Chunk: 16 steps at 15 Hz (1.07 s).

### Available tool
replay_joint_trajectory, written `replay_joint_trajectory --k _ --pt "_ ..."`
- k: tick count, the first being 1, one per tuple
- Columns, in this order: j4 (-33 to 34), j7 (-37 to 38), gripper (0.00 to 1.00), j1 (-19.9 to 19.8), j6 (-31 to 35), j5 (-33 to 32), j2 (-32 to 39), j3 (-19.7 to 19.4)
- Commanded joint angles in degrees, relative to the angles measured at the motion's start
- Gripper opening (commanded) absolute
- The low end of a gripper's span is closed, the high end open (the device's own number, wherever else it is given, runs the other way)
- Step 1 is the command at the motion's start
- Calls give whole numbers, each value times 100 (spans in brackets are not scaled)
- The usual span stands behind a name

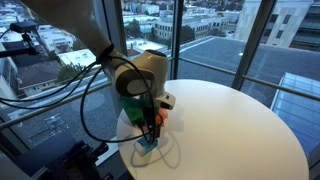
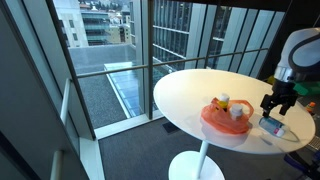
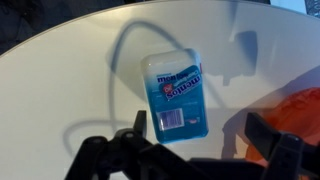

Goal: Put the blue box in the plastic

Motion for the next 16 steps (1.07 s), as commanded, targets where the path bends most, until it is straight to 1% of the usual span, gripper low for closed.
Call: replay_joint_trajectory --k 1,4,9,10,11,14,15,16 --pt "1 543 100 92 453 -447 280 -80" --pt "-22 939 100 182 774 -784 472 -168" --pt "-44 1120 100 280 1077 -883 699 -275" --pt "-42 1126 75 297 1099 -872 724 -297" --pt "-43 1130 74 320 1130 -873 747 -325" --pt "-81 1104 49 357 1176 -854 704 -378" --pt "-95 1078 42 357 1167 -838 649 -379" --pt "-116 1061 41 355 1160 -817 585 -375"
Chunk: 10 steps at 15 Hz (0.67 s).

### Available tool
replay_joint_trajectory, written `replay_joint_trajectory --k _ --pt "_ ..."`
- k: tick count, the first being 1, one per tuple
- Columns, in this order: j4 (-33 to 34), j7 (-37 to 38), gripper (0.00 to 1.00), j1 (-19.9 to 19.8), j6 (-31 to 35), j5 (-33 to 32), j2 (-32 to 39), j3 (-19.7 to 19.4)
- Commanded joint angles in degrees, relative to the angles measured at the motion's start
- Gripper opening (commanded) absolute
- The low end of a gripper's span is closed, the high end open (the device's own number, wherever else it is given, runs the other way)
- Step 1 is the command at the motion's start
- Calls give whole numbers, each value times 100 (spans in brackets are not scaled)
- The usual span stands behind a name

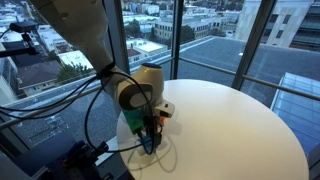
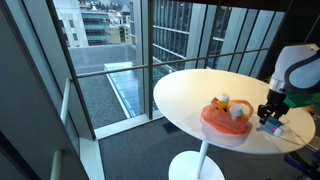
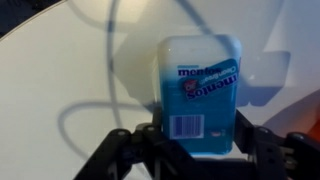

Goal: Put the blue box in the plastic

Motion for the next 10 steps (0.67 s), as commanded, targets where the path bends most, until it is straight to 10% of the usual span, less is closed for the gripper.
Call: replay_joint_trajectory --k 1,10 --pt "-113 96 40 74 30 -68 -280 -78" --pt "44 -299 40 38 -488 358 -1103 281"
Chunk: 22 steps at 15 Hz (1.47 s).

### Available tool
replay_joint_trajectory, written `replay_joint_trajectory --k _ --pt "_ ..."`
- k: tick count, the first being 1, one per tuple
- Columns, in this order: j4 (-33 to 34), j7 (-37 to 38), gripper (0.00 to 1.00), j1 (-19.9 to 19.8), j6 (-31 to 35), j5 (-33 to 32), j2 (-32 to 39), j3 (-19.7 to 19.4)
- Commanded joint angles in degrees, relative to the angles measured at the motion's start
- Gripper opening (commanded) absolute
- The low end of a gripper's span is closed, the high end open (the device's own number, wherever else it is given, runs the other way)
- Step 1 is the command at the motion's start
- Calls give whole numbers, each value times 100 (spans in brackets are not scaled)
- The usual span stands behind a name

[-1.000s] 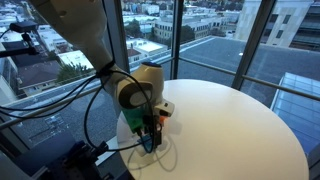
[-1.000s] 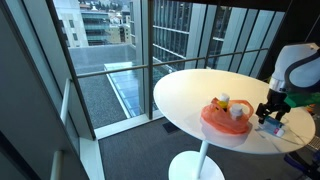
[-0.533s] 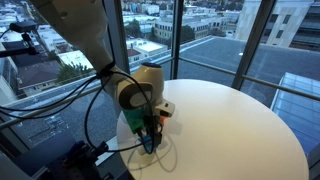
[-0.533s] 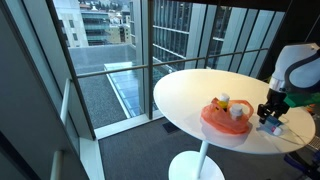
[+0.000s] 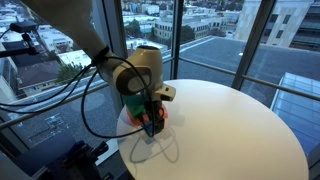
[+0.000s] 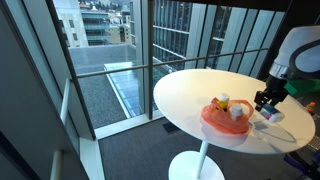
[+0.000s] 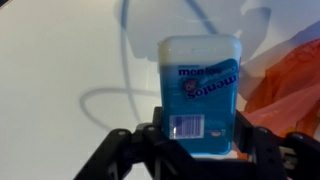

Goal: Put the blue box in the plastic

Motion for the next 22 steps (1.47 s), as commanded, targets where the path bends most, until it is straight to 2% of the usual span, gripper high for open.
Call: replay_joint_trajectory --k 1,3,4,5,10,11,22 --pt "65 -436 40 -55 -415 508 -421 281" --pt "112 -706 40 -62 -567 885 -546 395" --pt "60 -376 40 -50 -321 574 -349 334" --pt "69 -422 65 -47 -353 635 -392 368" --pt "54 -419 65 -60 -343 633 -327 364" --pt "54 -419 40 -60 -343 633 -327 364" --pt "161 -290 40 307 -279 406 -457 728"
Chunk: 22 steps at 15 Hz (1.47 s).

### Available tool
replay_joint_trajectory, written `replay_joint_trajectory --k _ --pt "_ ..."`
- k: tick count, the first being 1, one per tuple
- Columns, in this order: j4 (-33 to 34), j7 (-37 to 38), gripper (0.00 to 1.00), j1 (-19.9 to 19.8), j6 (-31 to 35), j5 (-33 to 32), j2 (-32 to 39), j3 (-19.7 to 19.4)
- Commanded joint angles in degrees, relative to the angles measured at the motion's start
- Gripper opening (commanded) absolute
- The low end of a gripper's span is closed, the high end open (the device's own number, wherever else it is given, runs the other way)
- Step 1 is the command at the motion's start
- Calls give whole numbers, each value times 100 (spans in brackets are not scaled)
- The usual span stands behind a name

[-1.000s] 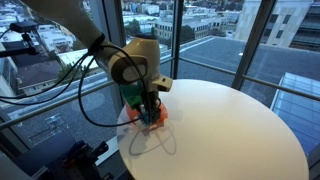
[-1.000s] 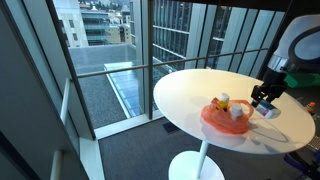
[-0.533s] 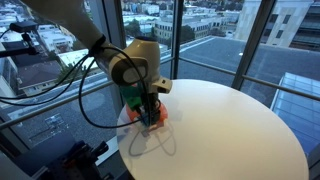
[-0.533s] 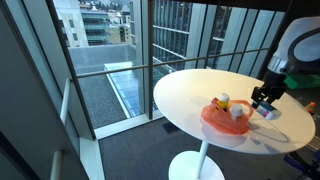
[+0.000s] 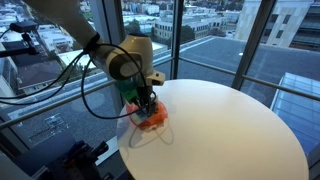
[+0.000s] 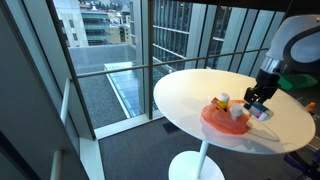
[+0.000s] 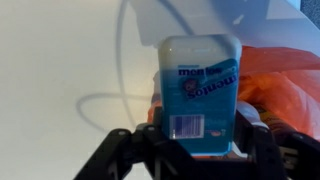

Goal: Put the blue box in the plastic

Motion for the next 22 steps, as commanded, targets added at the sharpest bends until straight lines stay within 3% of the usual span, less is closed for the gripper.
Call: replay_joint_trajectory --k 1,9,16,22 --pt "45 183 40 136 28 -279 -204 128" --pt "171 273 40 320 133 -517 -391 359" --pt "388 104 40 359 712 -330 -1 468" --pt "464 250 40 619 1421 -597 346 561"
